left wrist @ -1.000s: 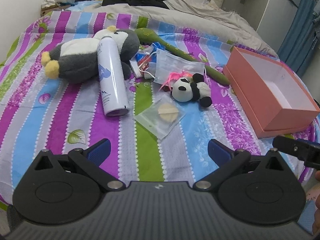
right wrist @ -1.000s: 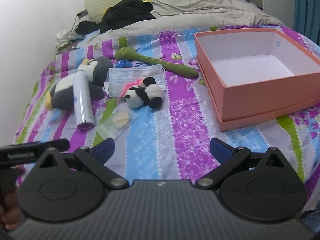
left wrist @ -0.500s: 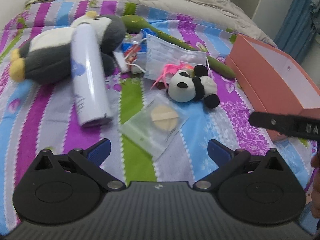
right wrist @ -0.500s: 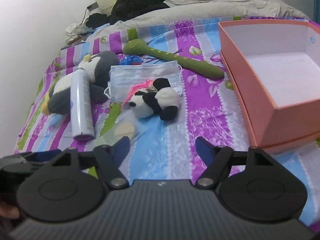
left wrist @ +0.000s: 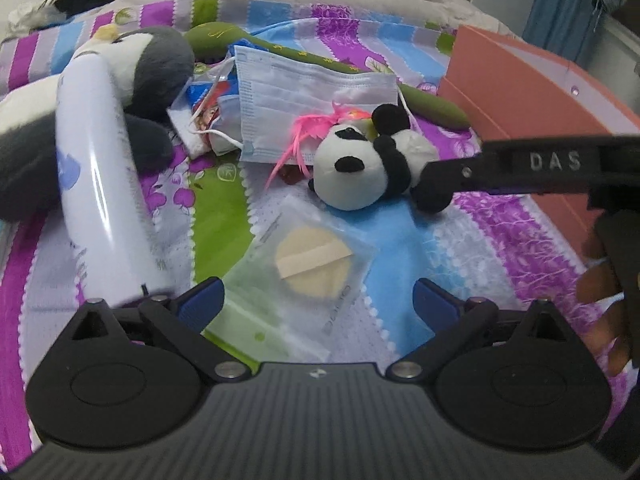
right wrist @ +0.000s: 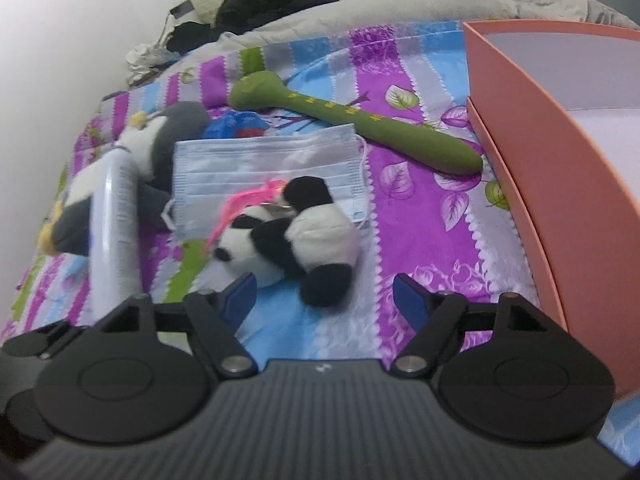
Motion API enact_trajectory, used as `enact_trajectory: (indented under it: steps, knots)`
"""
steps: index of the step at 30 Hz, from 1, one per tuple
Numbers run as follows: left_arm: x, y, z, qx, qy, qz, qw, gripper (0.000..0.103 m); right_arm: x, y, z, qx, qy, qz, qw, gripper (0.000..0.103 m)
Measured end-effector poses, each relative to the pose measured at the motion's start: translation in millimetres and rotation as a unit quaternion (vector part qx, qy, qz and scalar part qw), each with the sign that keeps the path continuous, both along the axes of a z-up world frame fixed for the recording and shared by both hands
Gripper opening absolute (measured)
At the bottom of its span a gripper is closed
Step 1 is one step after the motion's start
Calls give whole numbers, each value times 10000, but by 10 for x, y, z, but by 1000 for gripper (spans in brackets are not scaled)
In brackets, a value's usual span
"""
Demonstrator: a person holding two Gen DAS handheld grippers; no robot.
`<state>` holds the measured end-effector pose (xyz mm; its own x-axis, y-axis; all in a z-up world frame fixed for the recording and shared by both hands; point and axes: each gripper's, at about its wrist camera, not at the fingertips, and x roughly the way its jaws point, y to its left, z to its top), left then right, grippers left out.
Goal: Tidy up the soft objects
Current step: 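Grasp the small panda plush with the right tool while the left tool grasps the clear sponge bag, then carry the panda plush and sponge bag with both tools over the pink box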
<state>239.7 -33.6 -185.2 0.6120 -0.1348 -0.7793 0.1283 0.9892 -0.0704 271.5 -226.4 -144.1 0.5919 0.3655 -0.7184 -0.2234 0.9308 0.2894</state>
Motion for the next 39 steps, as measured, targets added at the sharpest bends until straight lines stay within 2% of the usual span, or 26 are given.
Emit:
enact_trajectory:
  steps: [2, 4, 5, 7, 9, 10, 12, 13, 14, 16, 18, 22, 28, 39]
  knots:
    - [34, 6, -47, 33, 11, -3, 10000, 95, 74, 3, -56, 151, 49, 88, 9998, 77]
    - [77, 33, -117, -33, 154, -1, 9999, 84, 134, 14, -103, 282, 65, 126, 9995, 76]
    - [102, 47, -165, -58, 259, 7, 9996, 82, 161, 33, -125, 244, 96, 128, 9996, 76]
    - [102, 46, -197, -15, 177, -2, 9998, 82, 225, 66, -179, 151, 192, 103, 9996, 74]
    - [109, 25, -214, 56, 151, -13, 9999, 80, 278, 76, -240, 159, 269, 83, 9995, 69]
    - [114, 11, -226, 145, 138, 8, 9998, 75, 301, 82, -272, 169, 307, 96, 9993, 67]
    - [115, -10, -224, 315, 104, 62, 9994, 68, 321, 110, -314, 105, 360, 142, 9992, 55]
    - [116, -2, -217, 308, 107, 85, 9994, 61, 320, 129, -323, 72, 361, 181, 9992, 52]
    - [120, 18, -206, 270, 104, 136, 9995, 57, 310, 148, -319, 47, 344, 229, 9991, 44]
    - [125, 61, -176, 149, 140, 213, 9996, 41, 285, 188, -289, -73, 314, 269, 9991, 41]
    - [125, 92, -145, 56, 183, 308, 9993, 36, 249, 213, -252, -205, 279, 297, 9990, 32]
    - [44, 127, -71, -155, 189, 411, 9989, 25, 153, 207, -166, -312, 252, 252, 9989, 31]
    - [-164, 169, 42, -493, 231, 597, 9967, 18, -72, 182, -38, -466, 195, 214, 9985, 29]
    - [-718, 215, 252, -875, 198, 863, 9922, 16, -685, 131, 134, -785, 150, 140, 9967, 29]
